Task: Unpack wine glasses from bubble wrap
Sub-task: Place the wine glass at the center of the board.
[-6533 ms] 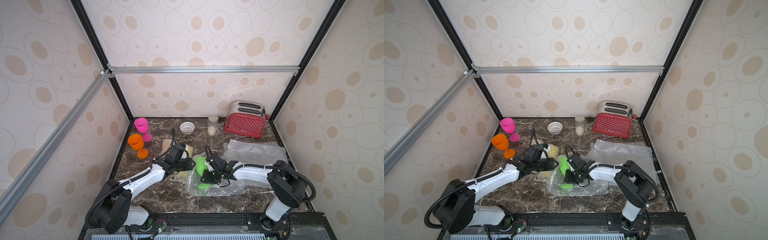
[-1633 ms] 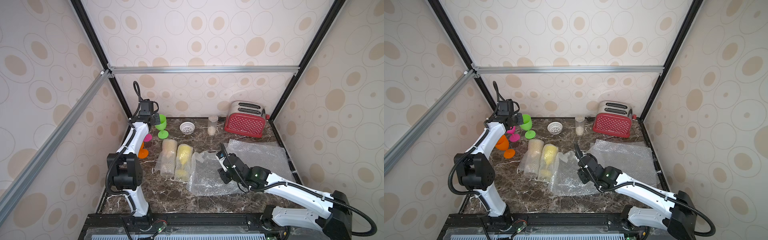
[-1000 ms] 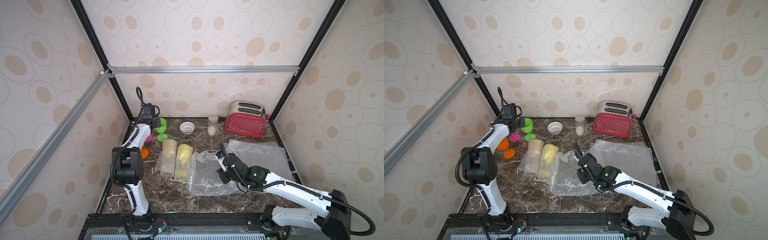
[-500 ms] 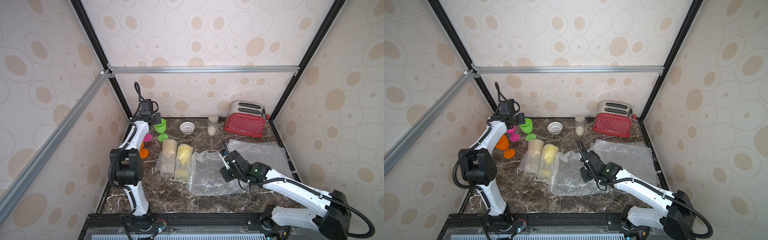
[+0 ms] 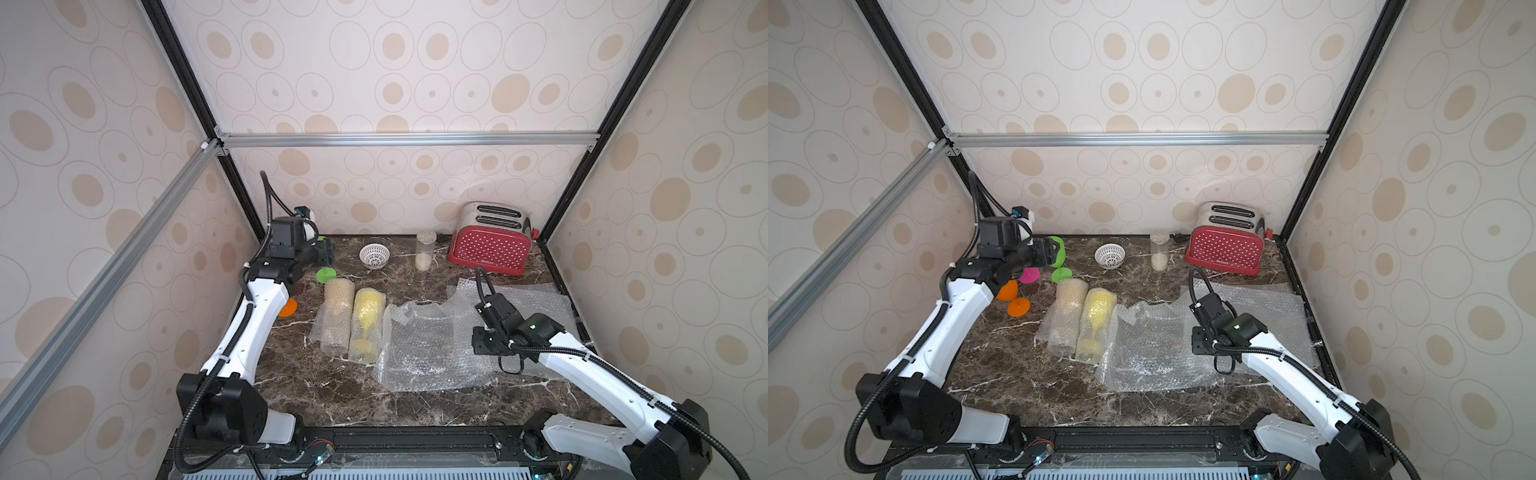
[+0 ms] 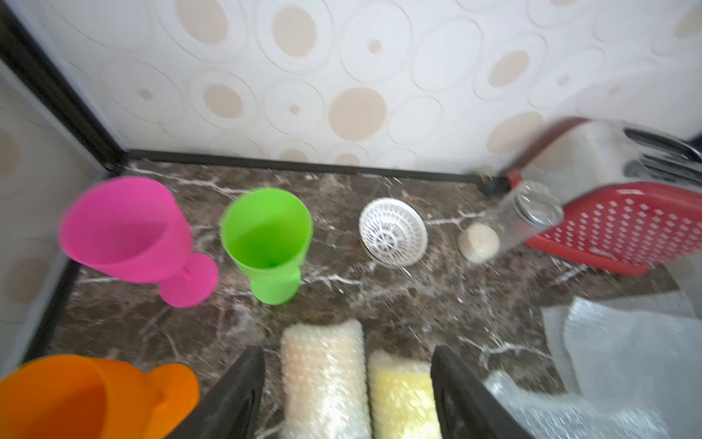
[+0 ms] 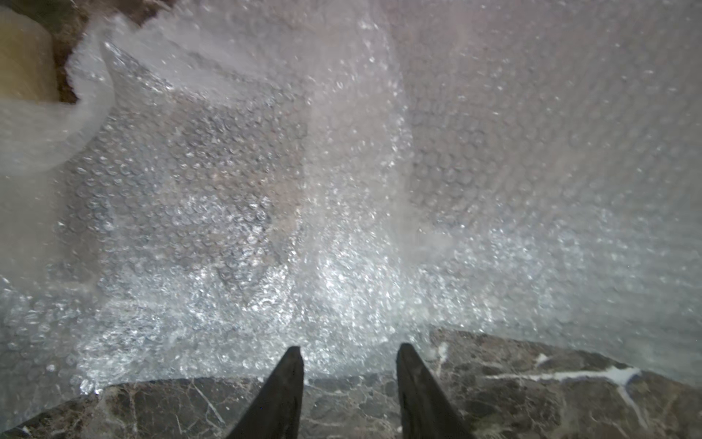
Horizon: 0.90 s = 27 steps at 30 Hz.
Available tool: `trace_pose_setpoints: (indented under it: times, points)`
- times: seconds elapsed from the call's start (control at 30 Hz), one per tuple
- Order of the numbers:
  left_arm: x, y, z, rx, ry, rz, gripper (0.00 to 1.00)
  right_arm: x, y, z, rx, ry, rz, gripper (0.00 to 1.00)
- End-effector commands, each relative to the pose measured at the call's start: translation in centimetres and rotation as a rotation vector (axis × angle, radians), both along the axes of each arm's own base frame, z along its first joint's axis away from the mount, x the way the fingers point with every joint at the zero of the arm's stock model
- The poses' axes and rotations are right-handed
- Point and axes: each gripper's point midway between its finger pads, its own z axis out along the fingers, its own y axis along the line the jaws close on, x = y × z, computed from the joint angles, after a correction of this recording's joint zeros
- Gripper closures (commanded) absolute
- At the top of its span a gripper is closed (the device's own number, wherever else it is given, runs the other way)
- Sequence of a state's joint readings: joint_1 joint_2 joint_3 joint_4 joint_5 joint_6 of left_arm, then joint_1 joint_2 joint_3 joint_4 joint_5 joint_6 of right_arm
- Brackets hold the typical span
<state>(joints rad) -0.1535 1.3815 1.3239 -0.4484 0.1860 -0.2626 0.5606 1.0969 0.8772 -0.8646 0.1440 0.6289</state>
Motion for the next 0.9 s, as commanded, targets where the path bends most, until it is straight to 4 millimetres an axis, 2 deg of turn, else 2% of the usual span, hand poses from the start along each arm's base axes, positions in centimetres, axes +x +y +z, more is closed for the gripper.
trace_pose_setpoints:
  times: [0.0, 0.07, 0.23, 0.4, 0.63, 0.87]
  points:
    - [-2.4, -3.6, -1.7, -0.082, 0.048, -0.086, 0.30, -2.5, -3.0, -1.3, -0.061, 0.080, -0.117, 0.53]
    - [-4.2, -5.9, -2.9, -0.131, 0.092, -0.167, 0.29, -3.0, -3.8, -2.2, -0.066, 0.099, -0.141, 0.51]
    - [-8.0, -10.4, -6.4, -0.173, 0.204, -0.279, 0.30, -2.9, -4.4, -3.9, -0.119, 0.128, -0.133, 0.51]
    - [-11.8, -14.4, -9.3, -0.193, 0.298, -0.368, 0.30, -1.5, -2.4, -5.2, -0.047, 0.119, -0.080, 0.52]
    - [-14.6, -15.8, -13.6, -0.132, 0.405, -0.390, 0.30, -1.2, -1.7, -7.1, -0.050, 0.189, -0.046, 0.52]
    - [-14.9, -16.4, -16.6, -0.025, 0.459, -0.389, 0.31, -1.3, -1.2, -8.9, -0.063, 0.257, -0.007, 0.53]
